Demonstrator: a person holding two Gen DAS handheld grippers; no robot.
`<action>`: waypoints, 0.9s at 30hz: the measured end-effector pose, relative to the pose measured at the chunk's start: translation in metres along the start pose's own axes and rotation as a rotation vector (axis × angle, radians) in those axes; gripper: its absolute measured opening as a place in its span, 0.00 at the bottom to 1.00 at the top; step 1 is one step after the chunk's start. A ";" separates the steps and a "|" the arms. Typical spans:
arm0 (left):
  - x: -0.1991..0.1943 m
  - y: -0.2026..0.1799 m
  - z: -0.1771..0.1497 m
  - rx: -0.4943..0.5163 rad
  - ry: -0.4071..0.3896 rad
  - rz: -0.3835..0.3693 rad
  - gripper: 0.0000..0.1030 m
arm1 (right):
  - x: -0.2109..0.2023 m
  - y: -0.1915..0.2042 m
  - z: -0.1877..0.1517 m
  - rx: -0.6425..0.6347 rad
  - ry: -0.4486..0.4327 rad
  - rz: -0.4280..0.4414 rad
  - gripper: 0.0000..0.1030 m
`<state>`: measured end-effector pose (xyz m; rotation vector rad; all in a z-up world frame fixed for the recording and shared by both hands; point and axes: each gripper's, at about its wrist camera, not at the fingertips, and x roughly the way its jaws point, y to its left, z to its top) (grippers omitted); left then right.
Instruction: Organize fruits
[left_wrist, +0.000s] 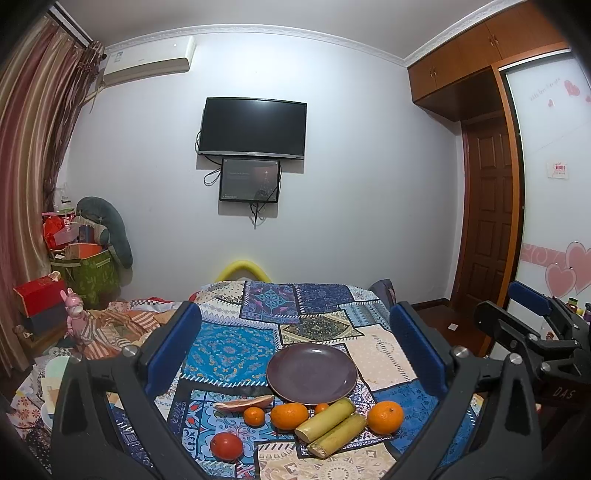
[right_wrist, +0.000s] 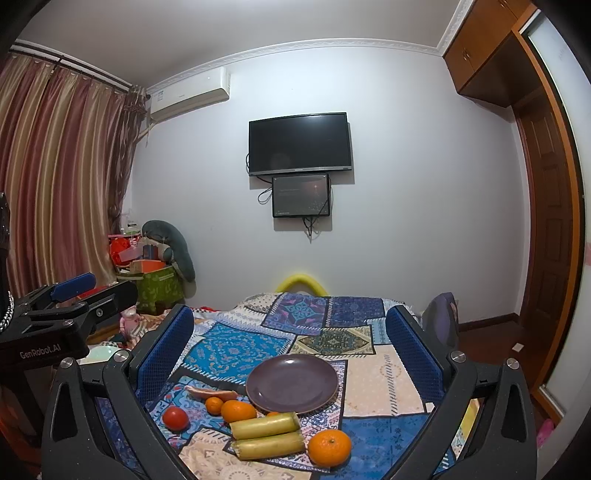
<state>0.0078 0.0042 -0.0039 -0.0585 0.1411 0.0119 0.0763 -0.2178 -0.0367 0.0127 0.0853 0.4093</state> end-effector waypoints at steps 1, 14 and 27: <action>0.000 0.000 0.000 0.000 0.000 0.000 1.00 | 0.000 0.000 0.000 -0.002 -0.001 -0.003 1.00; 0.000 0.000 -0.001 -0.001 0.001 -0.002 1.00 | 0.000 -0.002 -0.001 0.006 0.002 -0.001 1.00; 0.009 0.001 -0.006 0.010 0.028 -0.001 1.00 | 0.006 -0.003 -0.002 0.004 0.021 0.007 1.00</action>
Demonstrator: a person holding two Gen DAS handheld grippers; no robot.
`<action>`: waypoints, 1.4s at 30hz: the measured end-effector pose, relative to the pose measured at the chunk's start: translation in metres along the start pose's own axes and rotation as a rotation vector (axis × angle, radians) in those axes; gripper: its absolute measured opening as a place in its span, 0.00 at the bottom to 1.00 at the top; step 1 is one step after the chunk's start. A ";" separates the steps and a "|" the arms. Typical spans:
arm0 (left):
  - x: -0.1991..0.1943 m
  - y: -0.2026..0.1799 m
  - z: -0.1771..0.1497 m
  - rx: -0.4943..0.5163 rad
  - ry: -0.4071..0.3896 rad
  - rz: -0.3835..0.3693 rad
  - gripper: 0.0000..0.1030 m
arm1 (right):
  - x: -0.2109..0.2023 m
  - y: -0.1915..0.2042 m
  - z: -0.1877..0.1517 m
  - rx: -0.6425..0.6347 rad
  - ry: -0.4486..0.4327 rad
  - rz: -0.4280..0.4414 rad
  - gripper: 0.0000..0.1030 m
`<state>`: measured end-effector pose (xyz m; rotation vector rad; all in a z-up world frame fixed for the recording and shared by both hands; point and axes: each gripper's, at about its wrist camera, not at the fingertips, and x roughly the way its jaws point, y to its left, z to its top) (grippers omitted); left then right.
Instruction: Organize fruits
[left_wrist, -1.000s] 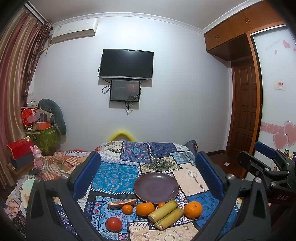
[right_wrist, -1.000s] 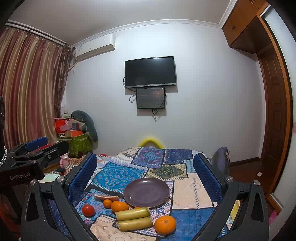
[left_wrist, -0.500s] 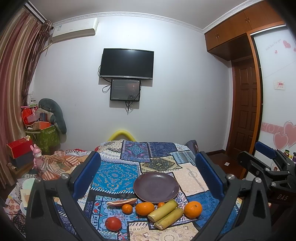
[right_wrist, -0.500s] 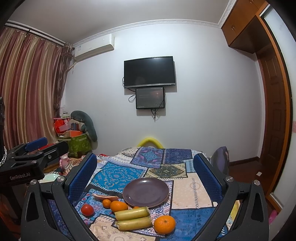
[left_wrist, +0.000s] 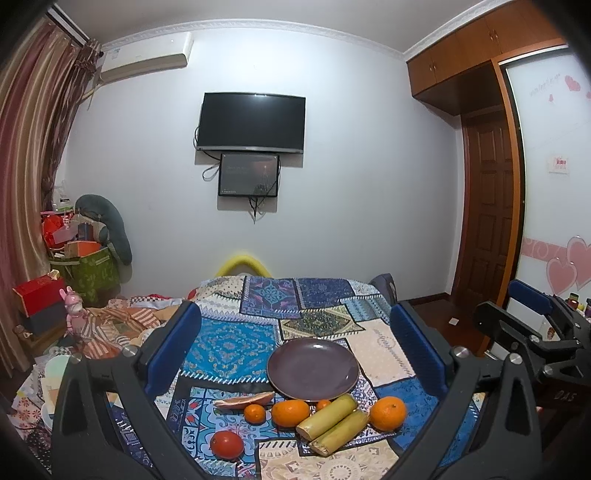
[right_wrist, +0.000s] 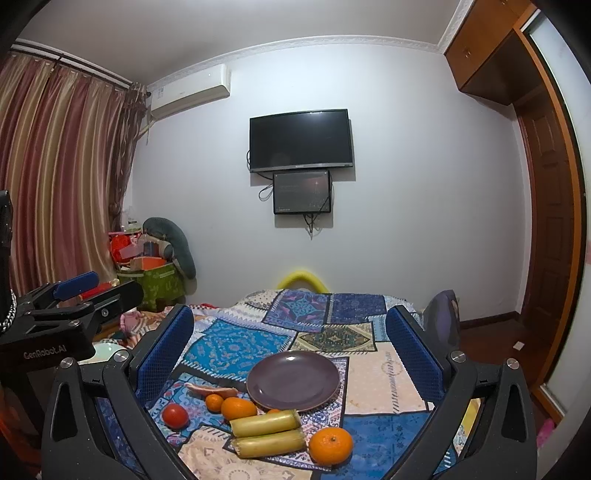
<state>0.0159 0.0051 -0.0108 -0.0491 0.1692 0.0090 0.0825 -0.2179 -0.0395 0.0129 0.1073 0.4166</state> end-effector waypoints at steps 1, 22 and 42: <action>0.003 0.001 -0.001 0.001 0.014 0.005 1.00 | 0.002 0.000 -0.001 0.003 0.010 -0.001 1.00; 0.107 0.070 -0.093 0.020 0.462 0.059 1.00 | 0.067 -0.046 -0.077 0.042 0.325 -0.069 1.00; 0.166 0.111 -0.183 -0.064 0.745 0.055 0.69 | 0.145 -0.077 -0.154 0.124 0.678 0.005 0.84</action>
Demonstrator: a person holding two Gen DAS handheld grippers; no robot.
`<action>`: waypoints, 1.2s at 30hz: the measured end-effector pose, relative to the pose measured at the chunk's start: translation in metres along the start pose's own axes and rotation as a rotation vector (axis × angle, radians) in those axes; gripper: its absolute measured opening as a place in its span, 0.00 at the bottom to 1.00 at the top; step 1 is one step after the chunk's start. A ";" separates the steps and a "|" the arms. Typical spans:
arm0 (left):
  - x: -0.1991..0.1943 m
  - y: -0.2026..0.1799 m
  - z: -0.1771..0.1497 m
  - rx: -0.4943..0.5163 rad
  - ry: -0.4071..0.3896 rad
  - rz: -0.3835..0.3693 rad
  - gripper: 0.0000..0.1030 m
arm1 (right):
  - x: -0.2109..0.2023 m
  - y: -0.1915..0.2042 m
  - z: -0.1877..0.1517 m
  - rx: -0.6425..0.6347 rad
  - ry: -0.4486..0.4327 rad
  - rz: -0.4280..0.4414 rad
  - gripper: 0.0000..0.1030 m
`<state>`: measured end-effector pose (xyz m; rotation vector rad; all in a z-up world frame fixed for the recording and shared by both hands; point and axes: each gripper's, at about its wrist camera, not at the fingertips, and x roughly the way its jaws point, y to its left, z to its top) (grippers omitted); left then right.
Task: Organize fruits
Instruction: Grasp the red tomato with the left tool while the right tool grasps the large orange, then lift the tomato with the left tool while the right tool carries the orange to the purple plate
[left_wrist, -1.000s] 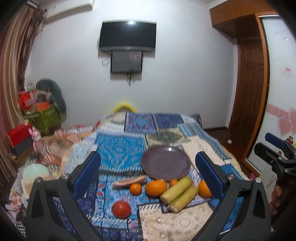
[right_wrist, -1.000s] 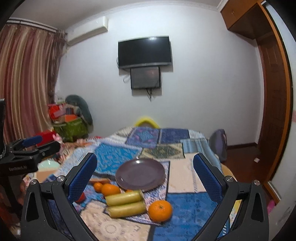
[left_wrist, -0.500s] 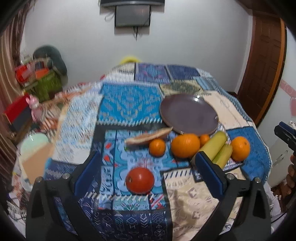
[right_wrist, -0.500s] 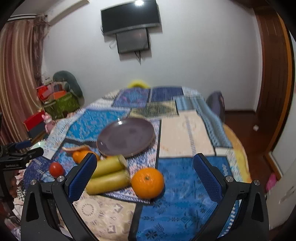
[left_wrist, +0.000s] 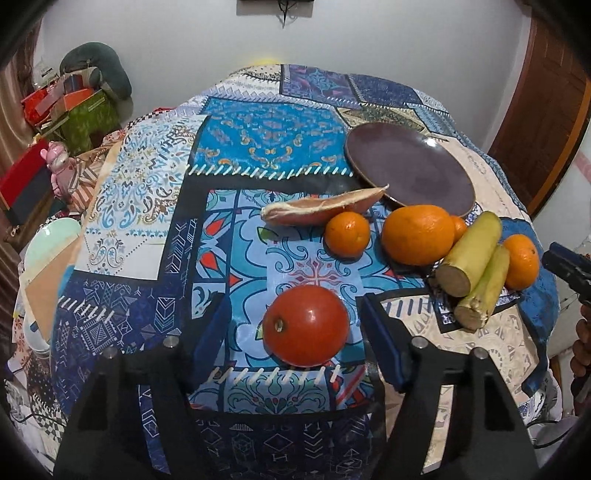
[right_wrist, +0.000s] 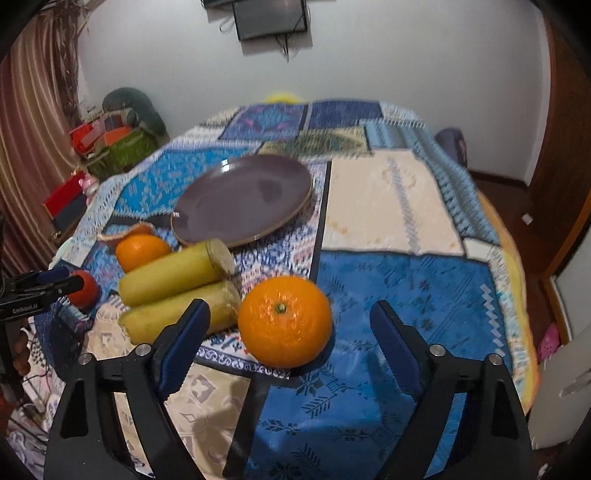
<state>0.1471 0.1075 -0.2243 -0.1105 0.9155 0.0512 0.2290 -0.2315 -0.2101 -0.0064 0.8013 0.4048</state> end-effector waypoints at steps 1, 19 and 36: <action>0.001 0.000 0.000 0.000 0.002 0.000 0.69 | 0.003 -0.001 -0.001 0.005 0.008 0.006 0.83; 0.012 0.001 0.000 -0.033 0.041 -0.047 0.49 | 0.045 0.001 -0.003 -0.011 0.137 0.038 0.65; -0.009 -0.004 0.013 -0.010 -0.018 -0.020 0.48 | 0.027 0.000 0.006 -0.015 0.092 0.013 0.64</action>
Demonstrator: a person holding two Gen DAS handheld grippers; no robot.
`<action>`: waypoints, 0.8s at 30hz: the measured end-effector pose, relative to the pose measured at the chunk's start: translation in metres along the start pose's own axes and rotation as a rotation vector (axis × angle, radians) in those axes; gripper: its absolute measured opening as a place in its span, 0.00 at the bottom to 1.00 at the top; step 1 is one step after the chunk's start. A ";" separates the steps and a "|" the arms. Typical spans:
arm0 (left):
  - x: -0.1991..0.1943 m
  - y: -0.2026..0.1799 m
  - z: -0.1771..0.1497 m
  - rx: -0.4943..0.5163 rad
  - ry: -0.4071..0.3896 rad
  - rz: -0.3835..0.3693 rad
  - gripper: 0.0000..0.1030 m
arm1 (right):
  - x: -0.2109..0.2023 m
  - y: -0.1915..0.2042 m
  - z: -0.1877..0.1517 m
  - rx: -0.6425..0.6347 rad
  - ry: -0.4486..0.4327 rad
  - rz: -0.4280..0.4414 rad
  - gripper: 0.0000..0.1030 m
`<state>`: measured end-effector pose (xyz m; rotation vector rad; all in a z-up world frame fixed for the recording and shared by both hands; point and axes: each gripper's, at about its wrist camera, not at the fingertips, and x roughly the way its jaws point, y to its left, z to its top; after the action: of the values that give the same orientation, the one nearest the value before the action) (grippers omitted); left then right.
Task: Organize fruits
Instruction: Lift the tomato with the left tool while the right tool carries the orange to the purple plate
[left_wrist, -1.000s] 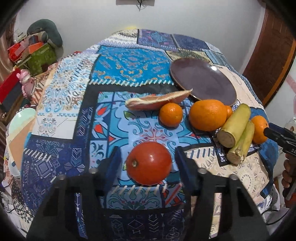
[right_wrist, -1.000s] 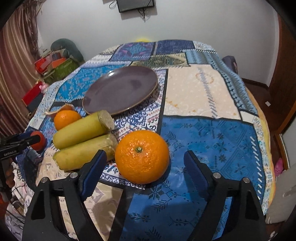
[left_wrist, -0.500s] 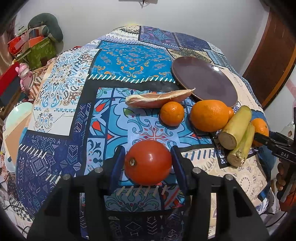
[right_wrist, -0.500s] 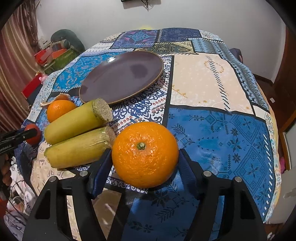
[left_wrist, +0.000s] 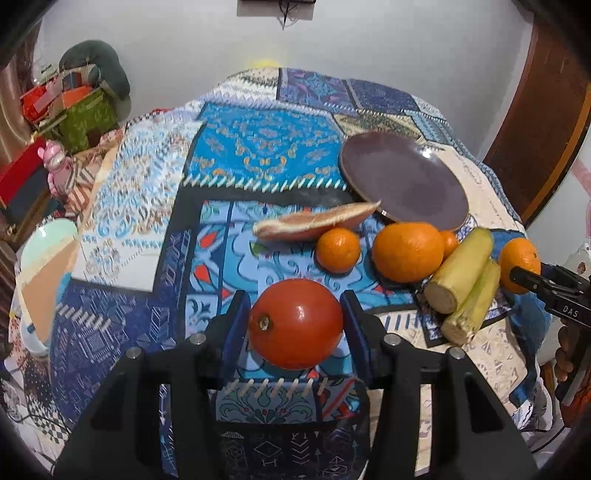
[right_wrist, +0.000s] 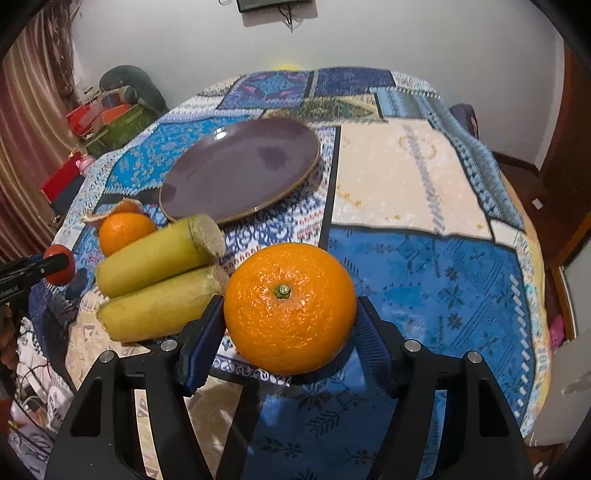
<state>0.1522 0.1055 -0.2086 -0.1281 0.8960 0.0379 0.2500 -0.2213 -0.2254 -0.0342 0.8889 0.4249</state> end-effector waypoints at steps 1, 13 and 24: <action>-0.003 -0.002 0.003 0.007 -0.013 0.000 0.48 | -0.003 0.001 0.002 -0.005 -0.011 -0.004 0.64; -0.028 -0.027 0.049 0.050 -0.144 -0.035 0.48 | -0.030 0.009 0.033 -0.026 -0.127 -0.019 0.64; -0.026 -0.059 0.091 0.109 -0.220 -0.063 0.48 | -0.034 0.016 0.069 -0.054 -0.209 -0.014 0.64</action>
<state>0.2118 0.0592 -0.1264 -0.0486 0.6724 -0.0545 0.2764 -0.2040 -0.1532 -0.0446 0.6710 0.4305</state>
